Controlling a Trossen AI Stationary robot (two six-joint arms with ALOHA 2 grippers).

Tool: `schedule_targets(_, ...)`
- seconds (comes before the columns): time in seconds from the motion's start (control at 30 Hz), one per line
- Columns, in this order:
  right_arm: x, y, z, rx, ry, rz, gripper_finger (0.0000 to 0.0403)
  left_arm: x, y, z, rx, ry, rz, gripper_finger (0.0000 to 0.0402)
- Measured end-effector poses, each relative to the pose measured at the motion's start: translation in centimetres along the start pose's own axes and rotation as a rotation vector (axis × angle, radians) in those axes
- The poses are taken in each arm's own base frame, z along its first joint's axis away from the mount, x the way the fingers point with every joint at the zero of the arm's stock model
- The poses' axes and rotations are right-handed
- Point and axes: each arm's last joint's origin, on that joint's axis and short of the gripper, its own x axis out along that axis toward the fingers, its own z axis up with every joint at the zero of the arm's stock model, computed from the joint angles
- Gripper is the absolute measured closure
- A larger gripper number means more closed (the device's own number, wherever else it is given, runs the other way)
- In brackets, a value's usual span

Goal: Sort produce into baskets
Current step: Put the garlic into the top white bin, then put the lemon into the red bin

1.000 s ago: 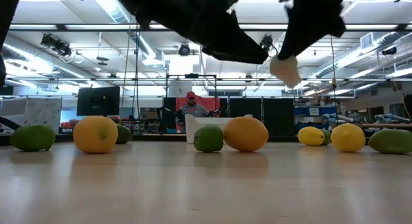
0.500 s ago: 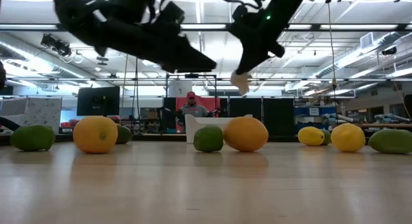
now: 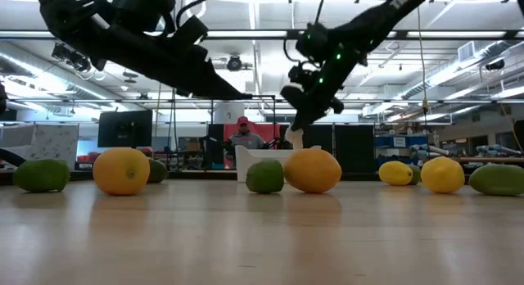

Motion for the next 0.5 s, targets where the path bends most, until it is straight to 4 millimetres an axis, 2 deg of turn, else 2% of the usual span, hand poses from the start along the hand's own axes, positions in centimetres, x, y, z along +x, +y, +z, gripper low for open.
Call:
schedule_targets(0.1, 1.4, -1.1, -0.1, 0.018, 0.024, -0.024, 0.0345, 0.1, 0.3, -0.4, -0.016, 0.043, 0.031, 0.0129)
schedule_targets(0.2, 2.2, -1.9, -0.1, 0.025, 0.022, -0.015, 0.0302, 0.2, 0.8, -0.8, -0.014, 0.08, 0.085, 0.0129)
schedule_targets(0.37, 2.3, -2.7, -0.1, -0.006, 0.025, -0.004, 0.0221, 0.4, 1.6, -0.9, -0.028, 0.085, 0.114, 0.0136)
schedule_targets(0.5, 1.4, -2.7, 0.4, -0.013, 0.009, 0.002, 0.017, 0.5, 2.2, -0.9, -0.079, 0.077, 0.138, 0.0146)
